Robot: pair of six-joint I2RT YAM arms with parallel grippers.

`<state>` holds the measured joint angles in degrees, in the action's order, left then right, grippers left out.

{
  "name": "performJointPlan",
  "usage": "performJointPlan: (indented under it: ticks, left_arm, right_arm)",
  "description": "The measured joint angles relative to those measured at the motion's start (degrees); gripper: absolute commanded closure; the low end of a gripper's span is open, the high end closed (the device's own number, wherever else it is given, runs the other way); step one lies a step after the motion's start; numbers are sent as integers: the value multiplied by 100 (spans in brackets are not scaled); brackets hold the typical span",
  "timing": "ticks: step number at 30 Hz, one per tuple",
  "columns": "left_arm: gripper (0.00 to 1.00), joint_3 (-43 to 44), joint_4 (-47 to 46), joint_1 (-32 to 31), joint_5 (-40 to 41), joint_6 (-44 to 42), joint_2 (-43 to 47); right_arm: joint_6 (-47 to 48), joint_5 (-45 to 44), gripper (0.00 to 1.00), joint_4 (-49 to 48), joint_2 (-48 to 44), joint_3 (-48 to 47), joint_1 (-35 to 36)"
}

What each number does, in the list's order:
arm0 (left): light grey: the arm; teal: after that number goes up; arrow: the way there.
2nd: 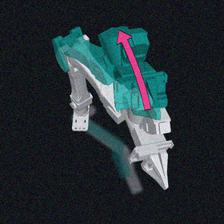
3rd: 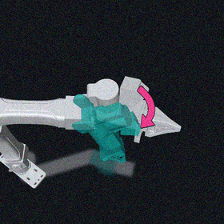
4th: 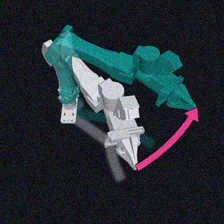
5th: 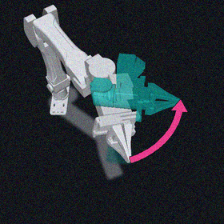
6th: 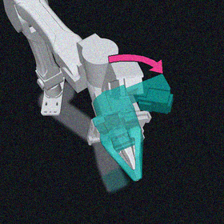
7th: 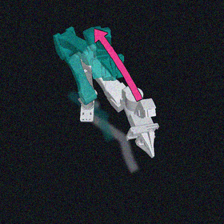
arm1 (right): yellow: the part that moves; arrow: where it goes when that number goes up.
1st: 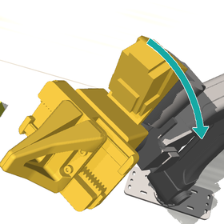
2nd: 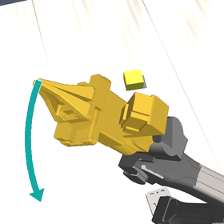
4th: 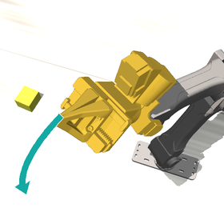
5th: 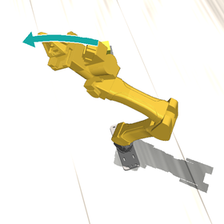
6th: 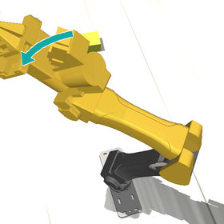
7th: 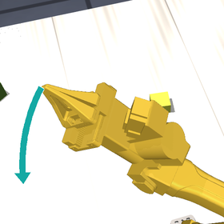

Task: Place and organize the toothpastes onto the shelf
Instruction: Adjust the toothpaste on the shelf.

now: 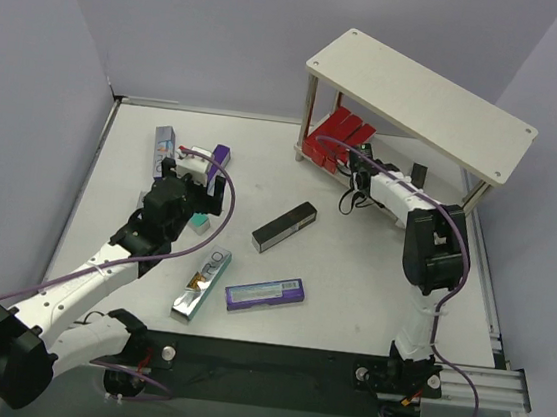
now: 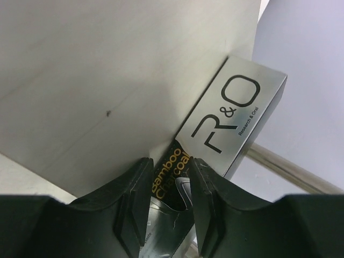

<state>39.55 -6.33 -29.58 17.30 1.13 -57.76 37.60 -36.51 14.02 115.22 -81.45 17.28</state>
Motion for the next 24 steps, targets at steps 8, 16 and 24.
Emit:
performJointPlan:
  ticks: [8, 16, 24]
  left_arm:
    - [9, -35, -33, -11, 0, -9, 4]
    - [9, -55, -35, -42, 0, -13, 11]
    - [9, -76, -37, -87, 4, -15, 11]
  right_arm:
    - [-9, -107, 66, 2, -83, 153, -186]
    - [17, 68, 65, 101, -35, -98, -186]
    - [181, 162, 65, -13, 472, -863, -199]
